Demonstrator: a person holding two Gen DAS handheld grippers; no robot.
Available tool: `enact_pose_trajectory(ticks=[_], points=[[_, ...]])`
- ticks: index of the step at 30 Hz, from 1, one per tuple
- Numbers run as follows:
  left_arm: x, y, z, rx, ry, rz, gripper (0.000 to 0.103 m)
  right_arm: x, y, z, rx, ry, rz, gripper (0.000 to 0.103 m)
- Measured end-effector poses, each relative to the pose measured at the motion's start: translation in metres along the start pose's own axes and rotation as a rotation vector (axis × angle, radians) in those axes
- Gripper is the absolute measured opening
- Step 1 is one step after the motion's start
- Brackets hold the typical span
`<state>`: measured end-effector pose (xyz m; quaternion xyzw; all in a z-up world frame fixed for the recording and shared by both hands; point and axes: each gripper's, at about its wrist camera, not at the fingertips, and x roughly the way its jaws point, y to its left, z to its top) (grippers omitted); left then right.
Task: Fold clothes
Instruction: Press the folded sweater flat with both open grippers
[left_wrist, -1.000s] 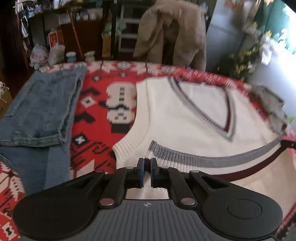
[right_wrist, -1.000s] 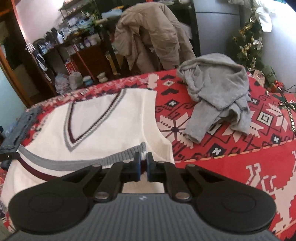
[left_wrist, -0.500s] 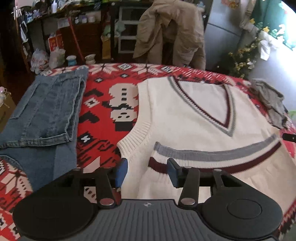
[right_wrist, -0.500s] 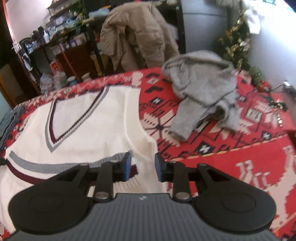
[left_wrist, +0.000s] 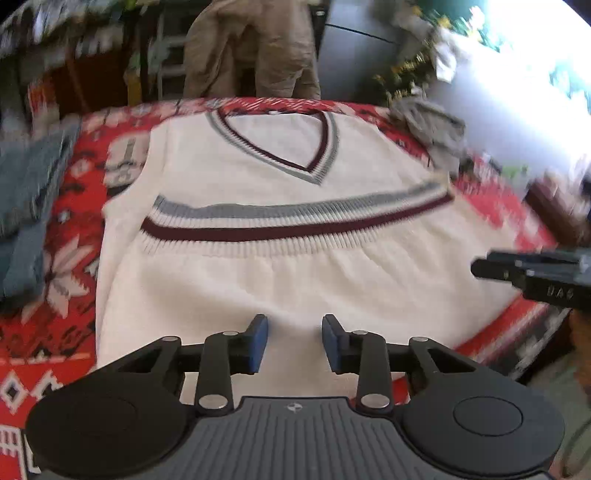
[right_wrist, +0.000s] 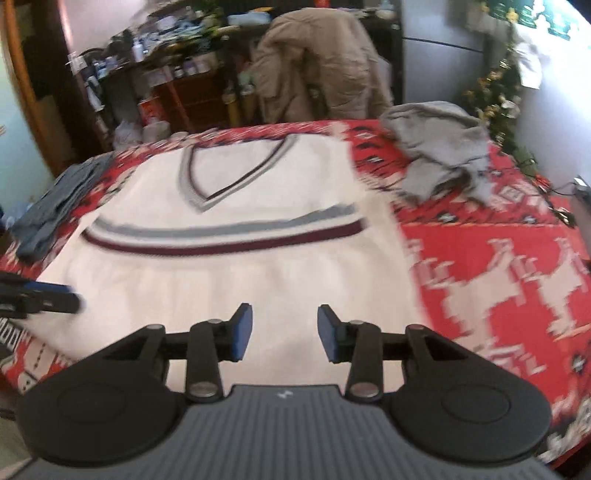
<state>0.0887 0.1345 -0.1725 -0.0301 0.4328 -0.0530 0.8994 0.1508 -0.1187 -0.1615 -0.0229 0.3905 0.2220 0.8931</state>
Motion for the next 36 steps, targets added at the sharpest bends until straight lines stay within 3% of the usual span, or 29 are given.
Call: enact_pose_trajectory(ticks=[5, 9, 12, 15, 18, 20, 22, 28, 33, 34, 35, 36], points=[[-0.005, -0.015, -0.022, 0.1, -0.015, 0.066, 0.035, 0.007, 0.03, -0.025, -0.096, 0.019, -0.021, 0.041], [-0.016, -0.008, -0.032, 0.083, -0.012, 0.082, 0.036, -0.006, 0.028, -0.045, -0.139, -0.013, -0.034, 0.043], [-0.027, -0.009, -0.032, 0.027, -0.03, 0.038, 0.029, -0.014, 0.025, -0.046, -0.117, -0.01, -0.037, 0.043], [-0.034, -0.015, -0.027, -0.016, -0.072, -0.015, 0.029, -0.027, 0.03, -0.04, -0.079, -0.051, -0.007, 0.042], [-0.026, -0.027, -0.02, -0.009, -0.096, -0.057, 0.025, -0.031, 0.047, -0.033, -0.085, -0.091, 0.058, 0.025], [-0.009, -0.031, -0.017, -0.016, -0.056, -0.103, 0.014, -0.022, 0.062, -0.032, -0.124, -0.085, 0.066, 0.024], [0.003, -0.034, -0.017, -0.031, -0.028, -0.14, 0.013, -0.01, 0.074, -0.036, -0.164, -0.062, 0.054, 0.017], [0.002, -0.044, -0.027, 0.001, -0.06, -0.135, 0.025, -0.004, 0.086, -0.058, -0.178, -0.046, 0.035, 0.016], [-0.006, -0.047, -0.035, -0.019, -0.089, -0.119, 0.048, -0.014, 0.08, -0.064, -0.165, -0.045, 0.02, 0.018], [-0.009, -0.046, -0.037, -0.03, -0.106, -0.108, 0.05, -0.017, 0.078, -0.065, -0.156, -0.048, 0.011, 0.023], [-0.012, -0.044, -0.04, -0.042, -0.129, -0.103, 0.058, -0.021, 0.075, -0.065, -0.144, -0.057, -0.006, 0.028], [-0.013, -0.043, -0.042, -0.052, -0.151, -0.093, 0.071, -0.024, 0.073, -0.066, -0.131, -0.071, -0.031, 0.041]])
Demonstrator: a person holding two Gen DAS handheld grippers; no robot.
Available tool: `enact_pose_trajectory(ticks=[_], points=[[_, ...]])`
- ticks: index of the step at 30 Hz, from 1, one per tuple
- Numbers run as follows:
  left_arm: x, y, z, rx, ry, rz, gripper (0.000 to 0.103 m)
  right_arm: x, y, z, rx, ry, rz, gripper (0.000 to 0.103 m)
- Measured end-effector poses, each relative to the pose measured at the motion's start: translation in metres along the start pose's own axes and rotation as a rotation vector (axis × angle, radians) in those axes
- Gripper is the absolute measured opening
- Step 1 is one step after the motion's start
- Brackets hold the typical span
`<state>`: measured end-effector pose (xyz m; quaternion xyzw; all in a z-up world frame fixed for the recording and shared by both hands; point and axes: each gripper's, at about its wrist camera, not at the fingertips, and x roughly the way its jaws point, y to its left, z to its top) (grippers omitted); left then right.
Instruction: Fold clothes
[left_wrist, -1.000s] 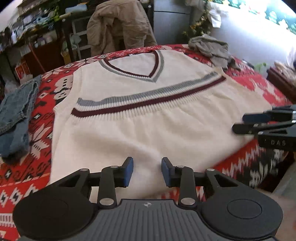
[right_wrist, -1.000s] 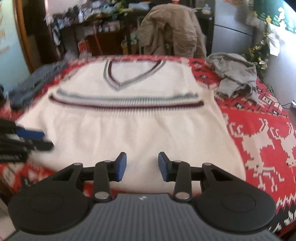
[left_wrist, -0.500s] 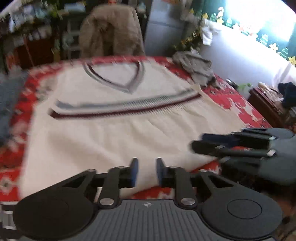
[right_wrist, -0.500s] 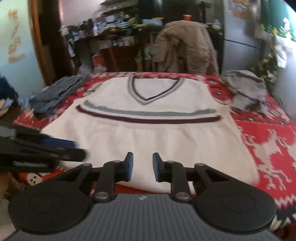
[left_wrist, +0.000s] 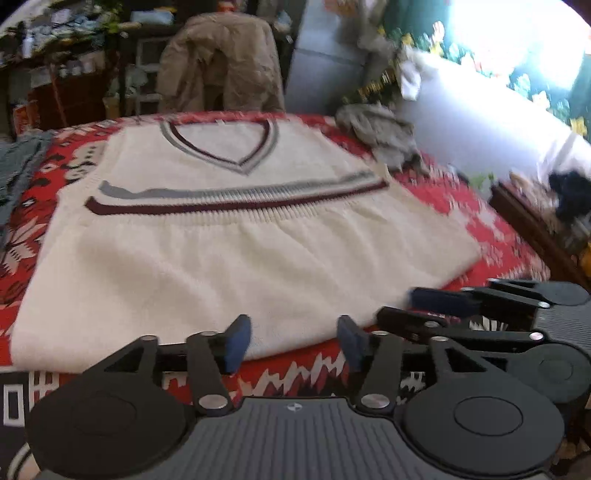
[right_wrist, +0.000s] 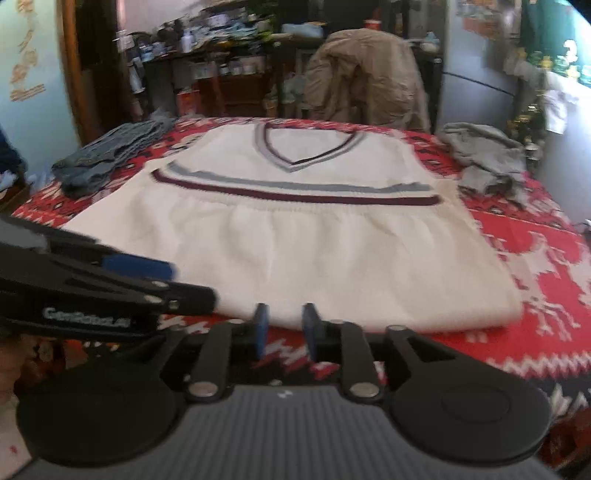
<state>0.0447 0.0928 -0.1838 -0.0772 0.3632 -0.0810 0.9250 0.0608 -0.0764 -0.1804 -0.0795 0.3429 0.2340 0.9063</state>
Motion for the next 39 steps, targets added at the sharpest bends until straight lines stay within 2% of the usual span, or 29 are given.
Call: enact_pose_trajectory(ticks=[1, 2, 3, 8, 12, 14, 18, 22, 23, 24, 26, 33, 35, 37, 38, 39], points=[[-0.001, 0.0, -0.001, -0.005, -0.015, 0.014, 0.075, -0.004, -0.003, 0.0, 0.013, -0.012, -0.026, 0.049], [-0.002, -0.001, -0.002, -0.008, -0.026, 0.028, 0.078, -0.007, -0.005, -0.001, 0.023, -0.02, -0.046, 0.053], [-0.003, -0.002, -0.002, -0.012, -0.036, 0.042, 0.078, -0.009, -0.008, 0.0, 0.031, -0.025, -0.056, 0.062], [-0.004, -0.003, -0.009, -0.05, -0.09, 0.1, 0.077, -0.016, -0.016, -0.001, 0.041, -0.032, -0.113, 0.076], [0.0, -0.002, -0.017, -0.052, -0.072, 0.136, 0.078, -0.017, -0.021, -0.005, 0.058, -0.037, -0.115, 0.094], [0.0, -0.003, -0.017, -0.046, -0.068, 0.142, 0.083, -0.016, -0.023, -0.006, 0.066, -0.038, -0.121, 0.101], [0.005, -0.008, -0.019, -0.007, -0.053, 0.197, 0.086, -0.007, -0.026, -0.008, 0.089, 0.012, -0.122, 0.102], [0.007, -0.011, -0.02, 0.021, -0.042, 0.216, 0.088, 0.002, -0.032, -0.012, 0.126, 0.076, -0.151, 0.102], [0.008, -0.012, -0.02, 0.026, -0.038, 0.217, 0.092, 0.004, -0.034, -0.013, 0.141, 0.089, -0.158, 0.102], [0.009, -0.013, -0.02, 0.032, -0.031, 0.215, 0.101, 0.005, -0.036, -0.013, 0.154, 0.098, -0.166, 0.102], [0.011, -0.015, -0.021, 0.049, -0.016, 0.21, 0.103, 0.008, -0.041, -0.014, 0.176, 0.12, -0.193, 0.102], [0.014, -0.019, -0.02, 0.066, 0.0, 0.225, 0.103, 0.009, -0.044, -0.014, 0.187, 0.125, -0.203, 0.102], [0.017, -0.025, -0.021, 0.101, 0.011, 0.249, 0.103, 0.009, -0.044, -0.013, 0.188, 0.125, -0.221, 0.102], [0.016, -0.027, -0.021, 0.103, 0.012, 0.259, 0.103, 0.003, -0.048, -0.013, 0.212, 0.098, -0.215, 0.102], [0.015, -0.026, -0.021, 0.097, 0.007, 0.259, 0.1, -0.001, -0.051, -0.013, 0.229, 0.079, -0.205, 0.102], [0.013, -0.026, -0.02, 0.091, 0.001, 0.259, 0.087, -0.005, -0.054, -0.013, 0.245, 0.06, -0.196, 0.102]])
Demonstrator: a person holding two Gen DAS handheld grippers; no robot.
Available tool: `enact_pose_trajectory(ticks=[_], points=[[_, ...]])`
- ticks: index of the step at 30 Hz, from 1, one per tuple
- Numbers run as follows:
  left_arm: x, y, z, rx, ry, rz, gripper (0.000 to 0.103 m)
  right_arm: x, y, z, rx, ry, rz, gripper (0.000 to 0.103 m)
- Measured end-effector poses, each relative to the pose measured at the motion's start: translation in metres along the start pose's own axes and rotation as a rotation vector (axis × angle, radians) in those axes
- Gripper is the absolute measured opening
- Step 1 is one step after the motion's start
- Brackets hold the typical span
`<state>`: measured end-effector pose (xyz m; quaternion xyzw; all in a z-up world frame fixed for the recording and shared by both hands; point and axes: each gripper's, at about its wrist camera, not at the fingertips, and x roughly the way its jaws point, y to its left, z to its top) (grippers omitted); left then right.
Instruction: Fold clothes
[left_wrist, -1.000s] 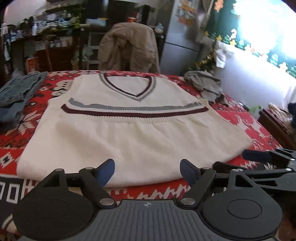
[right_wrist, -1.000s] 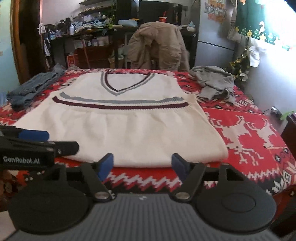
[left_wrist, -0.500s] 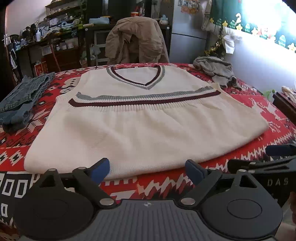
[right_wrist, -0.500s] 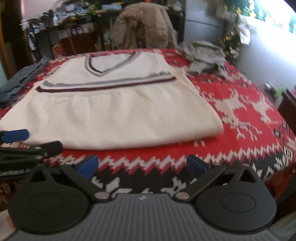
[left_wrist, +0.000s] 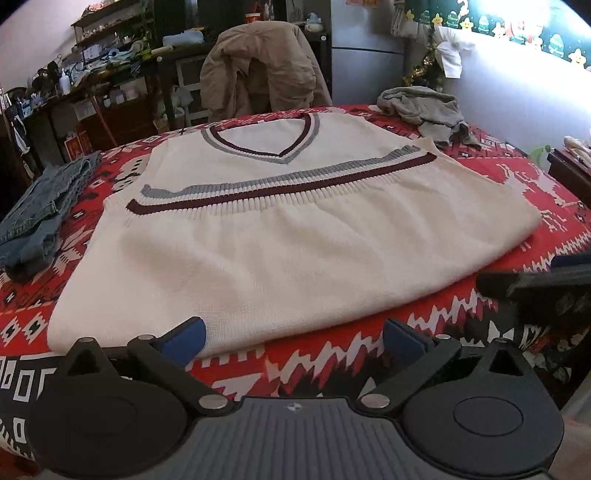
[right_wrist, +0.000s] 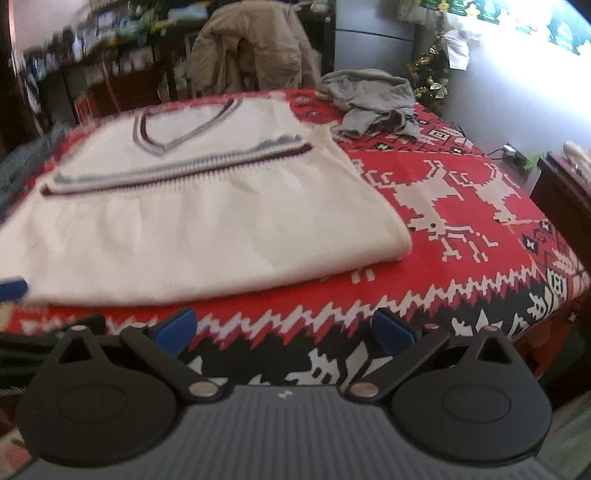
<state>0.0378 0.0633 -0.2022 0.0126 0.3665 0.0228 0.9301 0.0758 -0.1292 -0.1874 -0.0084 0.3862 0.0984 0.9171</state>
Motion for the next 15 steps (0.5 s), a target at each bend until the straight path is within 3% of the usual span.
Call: enact_pose_trajectory(ticks=[1, 2, 5, 8, 9, 10, 12, 15], points=[[-0.003, 0.002, 0.0, -0.014, -0.014, -0.002, 0.078, -0.004, -0.003, 0.001, 0.012, -0.018, 0.01, 0.102], [-0.007, 0.007, 0.0, -0.04, -0.032, -0.018, 0.06, -0.009, -0.004, 0.003, 0.011, -0.038, 0.017, 0.102], [-0.012, 0.021, 0.003, -0.135, -0.054, -0.077, 0.043, -0.02, -0.001, 0.006, -0.072, -0.104, 0.044, 0.097], [-0.007, 0.026, 0.005, -0.161, -0.05, -0.09, 0.016, -0.021, 0.009, 0.011, -0.164, -0.143, 0.04, 0.068], [-0.005, 0.026, 0.005, -0.165, -0.051, -0.093, 0.01, -0.018, 0.013, 0.013, -0.176, -0.137, 0.049, 0.05], [-0.004, 0.027, 0.005, -0.171, -0.052, -0.097, 0.01, -0.013, 0.016, 0.015, -0.186, -0.123, 0.057, 0.03], [-0.003, 0.027, 0.005, -0.171, -0.056, -0.098, 0.009, -0.004, 0.024, 0.016, -0.206, -0.098, 0.067, 0.013], [-0.004, 0.027, 0.002, -0.169, -0.061, -0.1, 0.009, 0.006, 0.033, 0.011, -0.241, -0.082, 0.082, 0.01]])
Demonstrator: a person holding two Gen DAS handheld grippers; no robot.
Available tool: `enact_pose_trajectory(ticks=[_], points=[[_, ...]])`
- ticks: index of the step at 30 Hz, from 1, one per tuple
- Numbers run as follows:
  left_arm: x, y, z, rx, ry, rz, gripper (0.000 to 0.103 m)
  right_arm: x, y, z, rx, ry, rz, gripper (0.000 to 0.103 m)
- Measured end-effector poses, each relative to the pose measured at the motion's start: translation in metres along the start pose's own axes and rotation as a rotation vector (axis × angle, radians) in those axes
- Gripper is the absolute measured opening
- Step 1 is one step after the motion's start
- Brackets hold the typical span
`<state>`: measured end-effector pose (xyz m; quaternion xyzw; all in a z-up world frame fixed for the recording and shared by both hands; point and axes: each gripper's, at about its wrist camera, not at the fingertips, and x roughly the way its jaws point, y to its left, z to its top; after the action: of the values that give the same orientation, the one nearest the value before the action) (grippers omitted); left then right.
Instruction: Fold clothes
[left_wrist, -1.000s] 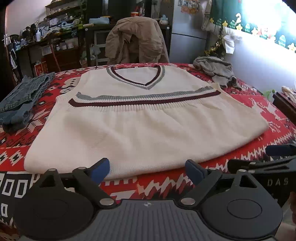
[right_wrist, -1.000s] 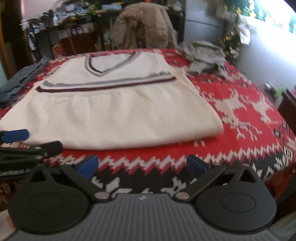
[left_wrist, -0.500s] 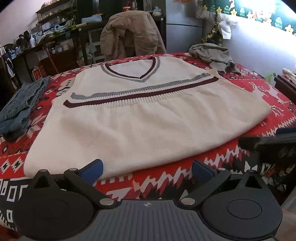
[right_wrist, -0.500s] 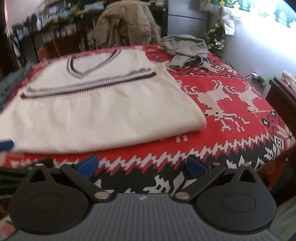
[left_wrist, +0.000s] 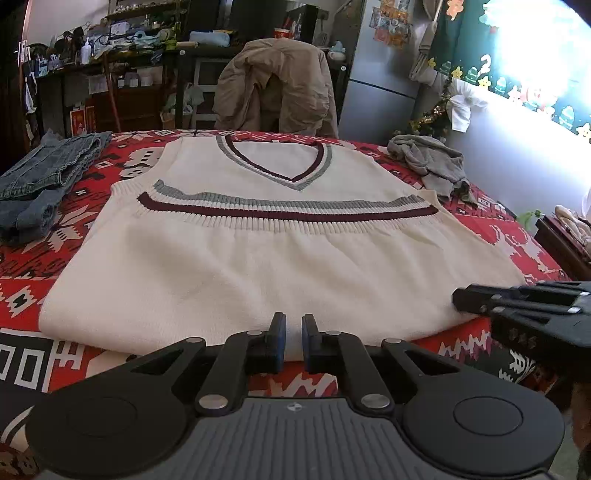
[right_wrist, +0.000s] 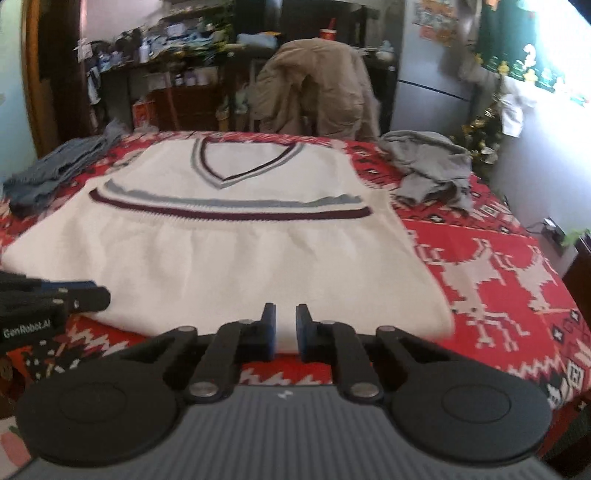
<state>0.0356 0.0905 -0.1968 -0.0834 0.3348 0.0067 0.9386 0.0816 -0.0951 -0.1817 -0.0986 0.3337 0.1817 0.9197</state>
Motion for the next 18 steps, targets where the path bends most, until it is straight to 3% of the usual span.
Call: enact_pose_trajectory(ticks=[8, 18], points=[[-0.001, 0.0, -0.003, 0.013, -0.01, 0.001, 0.009, -0.002, -0.019, -0.014, 0.005, 0.022, -0.04, 0.008], [-0.001, 0.0, -0.003, 0.018, -0.009, 0.002, 0.009, 0.006, -0.047, 0.0, 0.054, -0.007, -0.102, 0.008]])
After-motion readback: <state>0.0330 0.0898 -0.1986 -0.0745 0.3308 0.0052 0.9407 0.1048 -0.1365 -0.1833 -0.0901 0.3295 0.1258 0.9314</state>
